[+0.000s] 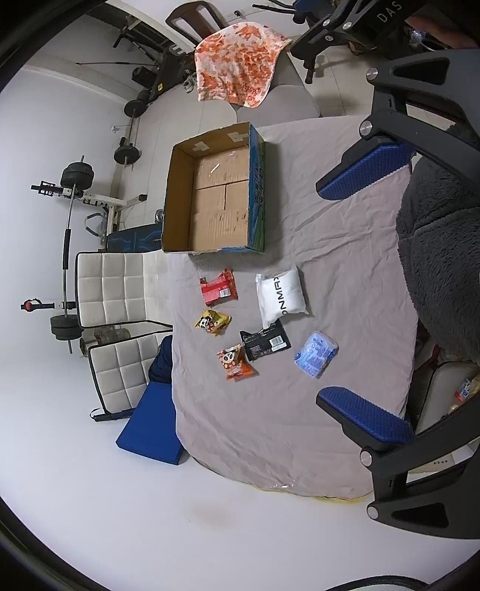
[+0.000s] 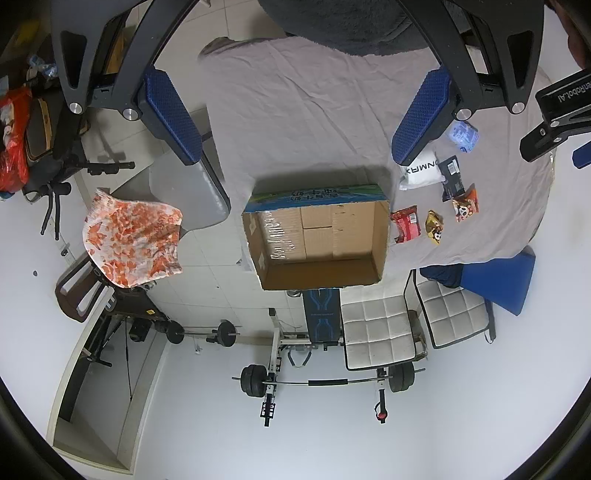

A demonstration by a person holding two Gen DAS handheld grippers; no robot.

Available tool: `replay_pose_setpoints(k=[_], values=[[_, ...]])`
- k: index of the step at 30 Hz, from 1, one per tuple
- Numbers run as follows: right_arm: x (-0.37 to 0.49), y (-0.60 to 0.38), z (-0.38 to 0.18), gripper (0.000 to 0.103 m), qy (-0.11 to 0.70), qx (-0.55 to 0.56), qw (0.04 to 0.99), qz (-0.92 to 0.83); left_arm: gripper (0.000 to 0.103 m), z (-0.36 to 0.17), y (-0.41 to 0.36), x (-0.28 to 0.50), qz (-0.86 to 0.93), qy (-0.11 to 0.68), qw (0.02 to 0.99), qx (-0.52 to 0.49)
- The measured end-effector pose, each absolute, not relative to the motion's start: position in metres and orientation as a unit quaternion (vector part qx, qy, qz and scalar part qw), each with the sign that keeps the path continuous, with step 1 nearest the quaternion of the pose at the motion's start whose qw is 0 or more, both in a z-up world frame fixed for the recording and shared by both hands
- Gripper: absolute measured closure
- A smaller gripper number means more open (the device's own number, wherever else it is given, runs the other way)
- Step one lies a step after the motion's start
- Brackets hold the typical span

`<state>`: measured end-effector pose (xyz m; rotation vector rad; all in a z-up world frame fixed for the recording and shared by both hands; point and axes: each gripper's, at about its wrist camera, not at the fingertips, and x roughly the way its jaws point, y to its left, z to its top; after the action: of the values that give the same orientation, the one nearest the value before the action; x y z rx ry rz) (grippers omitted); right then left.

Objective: Organize soft objects

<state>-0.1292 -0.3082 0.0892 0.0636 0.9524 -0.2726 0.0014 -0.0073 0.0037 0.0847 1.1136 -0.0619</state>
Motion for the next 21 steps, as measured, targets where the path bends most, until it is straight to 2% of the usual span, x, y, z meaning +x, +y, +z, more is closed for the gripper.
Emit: replay_pose_setpoints(k=[21], values=[[-0.131, -0.306, 0.100, 0.000, 0.446, 0.019, 0.887, -0.120, 0.000, 0.011, -0.011, 0.000, -0.029, 0.512, 0.858, 0.035]])
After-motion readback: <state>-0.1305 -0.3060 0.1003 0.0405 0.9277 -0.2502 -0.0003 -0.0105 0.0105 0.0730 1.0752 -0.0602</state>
